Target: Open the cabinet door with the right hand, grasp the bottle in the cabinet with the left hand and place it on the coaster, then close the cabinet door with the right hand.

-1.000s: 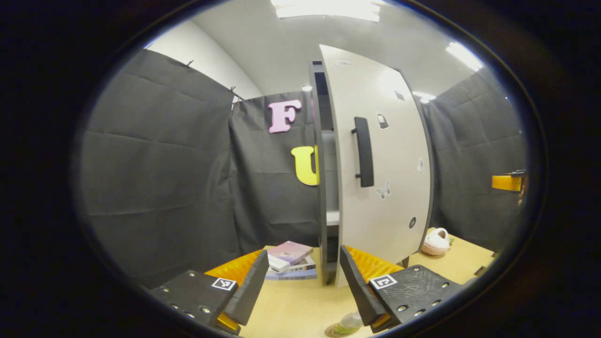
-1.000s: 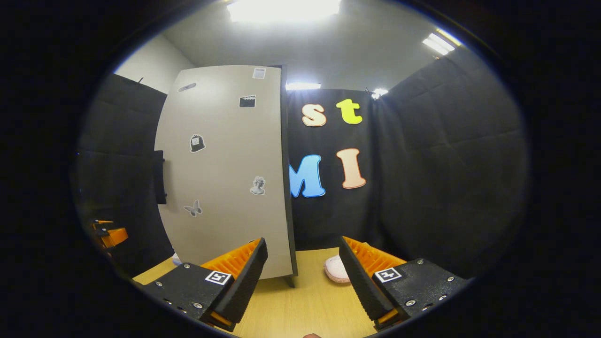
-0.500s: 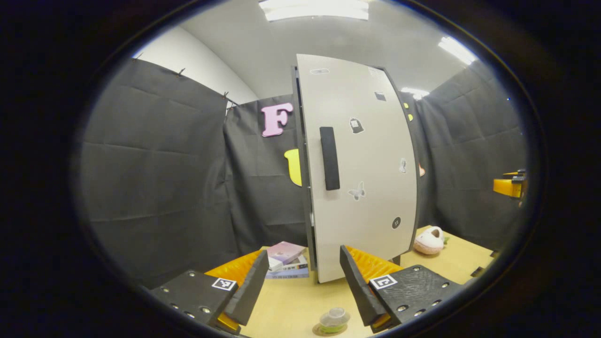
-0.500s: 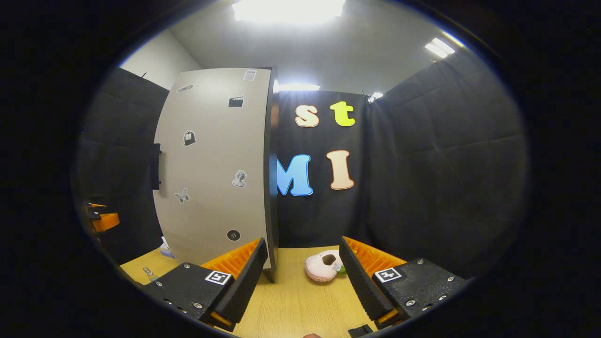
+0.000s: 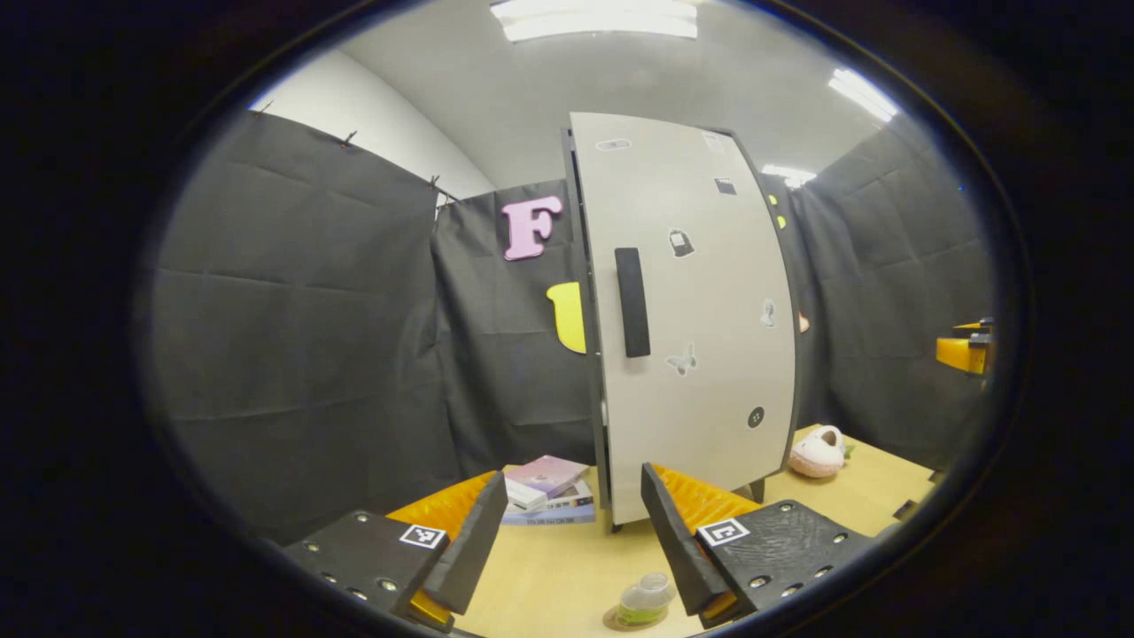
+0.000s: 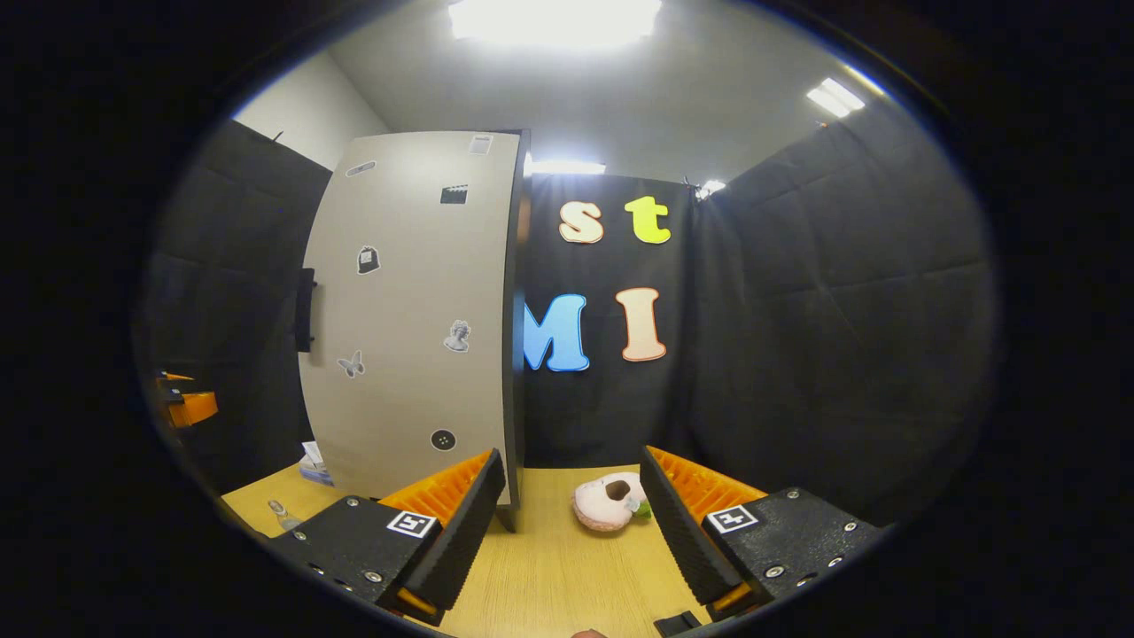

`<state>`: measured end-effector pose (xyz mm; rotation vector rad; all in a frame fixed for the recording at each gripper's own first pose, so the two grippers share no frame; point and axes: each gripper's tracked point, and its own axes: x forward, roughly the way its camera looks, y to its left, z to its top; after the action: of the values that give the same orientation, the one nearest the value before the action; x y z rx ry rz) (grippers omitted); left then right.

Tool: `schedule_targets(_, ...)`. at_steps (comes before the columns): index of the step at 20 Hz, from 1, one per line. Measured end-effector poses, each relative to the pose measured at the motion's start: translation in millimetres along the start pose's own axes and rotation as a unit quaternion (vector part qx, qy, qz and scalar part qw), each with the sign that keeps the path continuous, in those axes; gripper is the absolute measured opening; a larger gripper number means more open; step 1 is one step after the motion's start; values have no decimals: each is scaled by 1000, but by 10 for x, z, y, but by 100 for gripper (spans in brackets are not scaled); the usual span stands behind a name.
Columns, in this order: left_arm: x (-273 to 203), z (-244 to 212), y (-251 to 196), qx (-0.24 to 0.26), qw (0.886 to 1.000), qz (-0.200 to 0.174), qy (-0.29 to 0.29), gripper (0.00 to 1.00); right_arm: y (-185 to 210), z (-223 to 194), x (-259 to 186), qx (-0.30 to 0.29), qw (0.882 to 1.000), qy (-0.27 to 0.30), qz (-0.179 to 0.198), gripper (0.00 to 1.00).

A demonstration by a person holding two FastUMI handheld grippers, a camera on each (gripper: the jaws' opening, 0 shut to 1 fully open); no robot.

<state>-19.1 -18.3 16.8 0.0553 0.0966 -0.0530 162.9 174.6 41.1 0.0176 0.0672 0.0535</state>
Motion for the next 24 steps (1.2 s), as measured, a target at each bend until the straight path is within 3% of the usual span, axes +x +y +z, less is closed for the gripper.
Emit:
schedule_targets(2,-14,-3,5,-3,1000,-2,0,87,15,-17,-8,-2,1000,0,-1,95)
schedule_targets(3,-24,-4,18,-2,1000,-2,0,92,38,-31,-6,-1,1000,0,-2,95)
schedule_targets(6,-23,-28,54,1,1000,-1,2,87,64,-53,6,3,1000,2,-3,95)
schedule_targets(9,-13,-33,85,4,1000,-2,1,87,112,-67,34,3,1000,2,-2,95)
schedule_targets(10,-16,-34,94,3,1000,-3,0,92,124,-71,44,4,1000,3,-1,95)
schedule_targets(13,26,-46,120,4,1000,-3,0,92,162,-76,57,6,1000,1,1,95)
schedule_targets(14,30,-40,118,4,1000,-4,-1,87,164,-73,59,5,1000,0,0,95)
schedule_targets(18,65,-34,111,5,1000,-5,-2,87,141,-69,103,6,1000,-3,-5,95)
schedule_targets(19,79,-47,105,4,1000,-6,-2,92,109,-62,112,7,1000,-4,-6,95)
schedule_targets(21,103,-47,89,2,1000,-5,-2,87,108,-39,145,9,1000,-6,-7,95)
schedule_targets(24,170,-21,95,5,1000,-4,-3,92,89,-9,169,5,1000,-9,-9,95)
